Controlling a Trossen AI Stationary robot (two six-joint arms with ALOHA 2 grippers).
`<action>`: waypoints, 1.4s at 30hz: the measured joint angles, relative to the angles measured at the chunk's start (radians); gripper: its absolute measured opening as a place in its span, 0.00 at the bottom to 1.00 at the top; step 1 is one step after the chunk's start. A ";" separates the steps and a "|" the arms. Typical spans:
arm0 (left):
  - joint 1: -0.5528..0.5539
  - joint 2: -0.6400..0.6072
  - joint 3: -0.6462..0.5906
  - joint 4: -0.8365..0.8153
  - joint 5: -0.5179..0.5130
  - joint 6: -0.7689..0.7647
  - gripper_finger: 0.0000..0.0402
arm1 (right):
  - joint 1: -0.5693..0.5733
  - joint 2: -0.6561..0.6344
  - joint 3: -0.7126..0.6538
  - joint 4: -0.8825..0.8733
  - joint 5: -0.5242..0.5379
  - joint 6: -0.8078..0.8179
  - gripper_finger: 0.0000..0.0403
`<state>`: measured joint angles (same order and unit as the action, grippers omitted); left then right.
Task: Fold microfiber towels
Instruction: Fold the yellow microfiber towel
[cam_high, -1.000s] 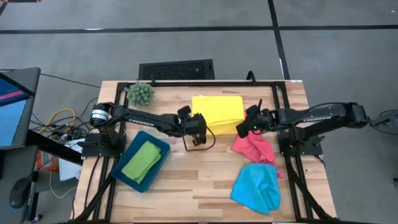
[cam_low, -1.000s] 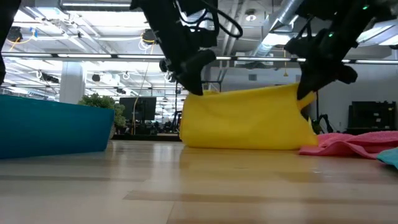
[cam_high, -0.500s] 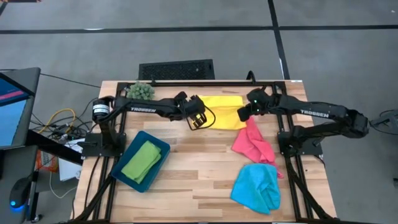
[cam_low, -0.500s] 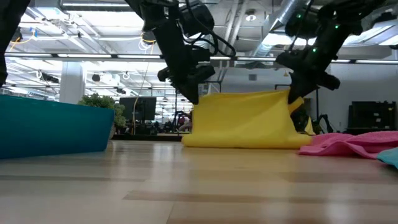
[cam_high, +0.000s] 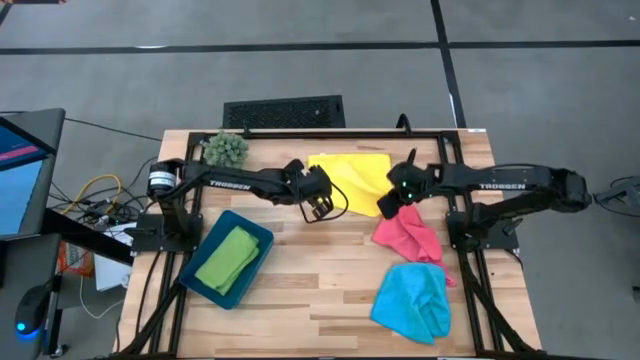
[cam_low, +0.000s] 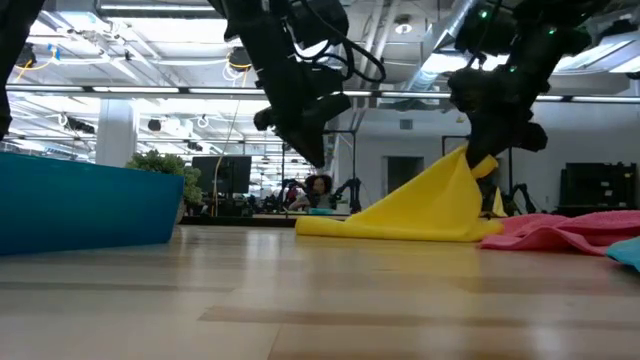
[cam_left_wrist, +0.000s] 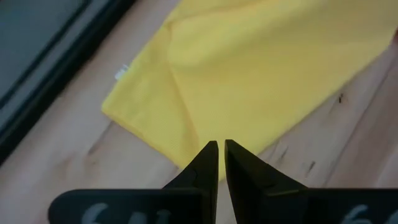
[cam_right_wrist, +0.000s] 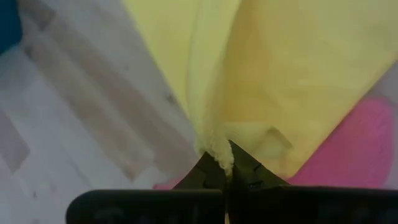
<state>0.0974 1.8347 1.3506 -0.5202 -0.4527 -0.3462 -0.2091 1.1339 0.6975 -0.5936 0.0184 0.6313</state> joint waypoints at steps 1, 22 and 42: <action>-0.005 0.000 0.000 0.010 -0.014 -0.006 0.05 | 0.028 0.000 0.000 -0.007 0.010 0.014 0.03; 0.098 0.001 0.000 0.462 0.385 0.441 0.41 | 0.618 0.245 -0.072 0.043 0.249 0.233 0.03; 0.137 0.301 0.202 0.642 0.697 0.488 0.44 | 0.754 0.406 -0.040 0.160 0.280 0.235 0.03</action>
<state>0.2348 2.1354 1.5525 0.1223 0.2439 0.1413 0.5453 1.5398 0.6575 -0.4334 0.2987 0.8667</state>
